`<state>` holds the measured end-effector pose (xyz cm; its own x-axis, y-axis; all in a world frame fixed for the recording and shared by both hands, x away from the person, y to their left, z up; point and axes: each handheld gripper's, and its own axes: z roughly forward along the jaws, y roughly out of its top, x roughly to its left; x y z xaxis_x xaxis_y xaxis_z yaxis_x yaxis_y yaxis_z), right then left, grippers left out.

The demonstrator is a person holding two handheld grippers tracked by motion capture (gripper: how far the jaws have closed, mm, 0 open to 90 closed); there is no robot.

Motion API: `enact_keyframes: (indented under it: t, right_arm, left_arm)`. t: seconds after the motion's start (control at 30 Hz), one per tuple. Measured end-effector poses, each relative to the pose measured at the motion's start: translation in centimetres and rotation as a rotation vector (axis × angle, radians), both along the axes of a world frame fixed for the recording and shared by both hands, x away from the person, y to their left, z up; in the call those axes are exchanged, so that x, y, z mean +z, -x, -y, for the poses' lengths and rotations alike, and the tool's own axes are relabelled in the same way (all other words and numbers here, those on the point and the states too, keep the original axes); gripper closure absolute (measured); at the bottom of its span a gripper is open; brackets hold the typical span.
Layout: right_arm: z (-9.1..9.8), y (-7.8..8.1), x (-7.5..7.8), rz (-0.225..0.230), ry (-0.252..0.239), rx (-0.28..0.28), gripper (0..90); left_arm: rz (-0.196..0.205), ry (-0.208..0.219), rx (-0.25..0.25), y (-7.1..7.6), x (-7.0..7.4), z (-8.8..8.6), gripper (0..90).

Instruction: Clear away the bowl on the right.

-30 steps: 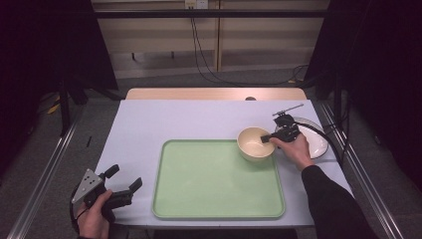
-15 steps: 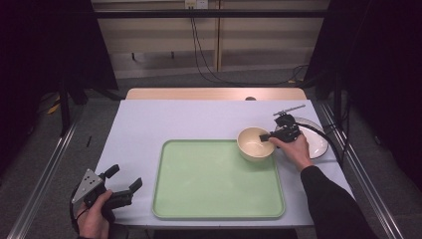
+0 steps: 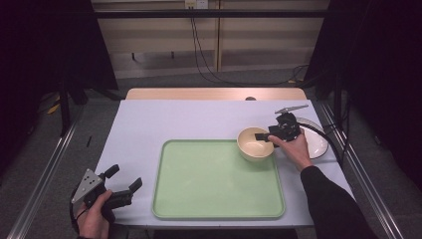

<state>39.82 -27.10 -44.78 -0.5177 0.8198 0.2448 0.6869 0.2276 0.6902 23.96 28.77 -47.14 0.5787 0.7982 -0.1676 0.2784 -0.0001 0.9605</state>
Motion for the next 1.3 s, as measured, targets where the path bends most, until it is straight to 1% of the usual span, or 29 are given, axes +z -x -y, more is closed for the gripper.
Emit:
enact_keyframes:
  t: [0.03, 0.07, 0.1, 0.13, 0.17, 0.2, 0.23, 0.33, 0.4, 0.43, 0.47, 0.5, 0.53, 0.57, 0.6, 0.67, 0.7, 0.73, 0.77, 0.8, 0.93, 0.97, 1.07, 1.17, 1.23, 1.3]
  right_arm:
    - [0.0, 0.0, 0.0, 0.000, 0.000, 0.000, 8.1]
    - [0.0, 0.1, 0.0, 0.015, -0.001, 0.009, 5.3]
    - [0.0, 0.2, 0.1, 0.028, -0.013, 0.022, 5.5]
    - [0.0, 0.2, 0.1, 0.028, -0.013, 0.022, 5.5]
    - [0.1, 0.2, 0.3, 0.037, -0.029, 0.019, 5.5]
    - [0.1, 0.2, 0.3, 0.037, -0.029, 0.019, 5.5]
    - [0.1, 0.2, 0.4, 0.055, -0.051, 0.013, 5.6]
    - [0.2, 0.2, 0.6, 0.062, -0.055, -0.001, 6.0]
    - [0.2, 0.5, 0.7, 0.088, -0.051, 0.001, 4.6]
    - [0.2, 0.7, 0.7, 0.106, -0.035, -0.018, 4.1]
    - [0.2, 0.7, 0.7, 0.106, -0.035, -0.018, 4.1]
    - [0.2, 0.9, 0.7, 0.127, -0.013, -0.042, 3.9]
    - [0.2, 0.9, 0.7, 0.127, -0.013, -0.042, 3.9]
    - [0.2, 1.1, 0.7, 0.133, -0.007, -0.054, 3.9]
    - [0.3, 1.3, 0.8, 0.146, -0.004, -0.064, 3.8]
    - [0.4, 1.5, 0.9, 0.149, -0.012, -0.064, 3.6]
    - [0.5, 1.7, 1.1, 0.156, -0.016, -0.047, 2.3]
    - [0.5, 1.7, 1.1, 0.156, -0.016, -0.047, 2.3]
    - [0.5, 1.8, 1.1, 0.160, -0.012, -0.040, 2.2]
    - [0.6, 2.0, 1.2, 0.167, 0.005, -0.039, 2.3]
    - [1.1, 2.5, 1.7, 0.178, -0.004, -0.044, 2.2]
    - [1.2, 2.6, 1.8, 0.181, -0.004, -0.034, 1.5]
    - [1.5, 2.9, 2.0, 0.187, 0.010, -0.047, 1.8]
    - [1.8, 3.2, 2.1, 0.200, 0.038, -0.055, 2.2]
    - [2.0, 3.5, 2.2, 0.209, 0.047, -0.060, 2.4]
    - [2.1, 3.8, 2.2, 0.218, 0.043, -0.057, 3.5]
  left_arm:
    - [0.000, 0.000, 0.000, 0.0, 0.0, 0.0, 0.1]
    - [0.000, -0.001, 0.000, 0.0, 0.0, 0.0, 0.1]
    - [-0.002, 0.002, 0.002, 0.0, 0.0, 0.0, 0.1]
    - [-0.002, 0.002, 0.002, 0.0, 0.0, 0.0, 0.1]
    - [-0.001, 0.003, 0.001, 0.0, 0.0, 0.0, 0.1]
    - [-0.001, 0.003, 0.001, 0.0, 0.0, 0.0, 0.1]
    - [-0.001, 0.003, 0.001, 0.0, 0.0, 0.0, 0.1]
    - [-0.001, 0.002, 0.003, 0.0, 0.0, 0.0, 0.1]
    - [-0.003, 0.000, 0.010, 0.0, 0.0, 0.0, 0.1]
    - [-0.002, 0.001, 0.008, 0.0, 0.0, 0.0, 0.1]
    - [-0.002, 0.001, 0.008, 0.0, 0.0, 0.0, 0.1]
    - [-0.003, 0.000, 0.010, 0.0, 0.0, 0.0, 0.1]
    - [-0.003, 0.000, 0.010, 0.0, 0.0, 0.0, 0.1]
    - [-0.003, 0.001, 0.010, 0.0, 0.0, 0.0, 0.1]
    - [-0.003, 0.000, 0.010, 0.0, 0.0, 0.0, 0.1]
    - [-0.003, 0.000, 0.011, 0.0, 0.0, 0.0, 0.1]
    - [-0.003, 0.000, 0.011, 0.0, 0.0, 0.0, 0.1]
    - [-0.003, 0.000, 0.011, 0.0, 0.0, 0.0, 0.1]
    - [-0.003, 0.001, 0.012, 0.0, 0.0, 0.0, 0.1]
    - [-0.003, 0.000, 0.012, 0.0, 0.0, 0.0, 0.1]
    - [-0.002, -0.001, 0.012, 0.0, 0.0, 0.0, 0.1]
    - [-0.003, 0.001, 0.013, 0.0, 0.0, 0.0, 0.1]
    - [-0.003, 0.000, 0.013, 0.0, 0.0, 0.0, 0.1]
    - [-0.003, 0.000, 0.013, 0.0, 0.0, 0.0, 0.1]
    - [-0.002, -0.001, 0.014, 0.0, 0.0, 0.0, 0.1]
    - [-0.003, -0.001, 0.013, 0.0, 0.0, 0.0, 0.1]
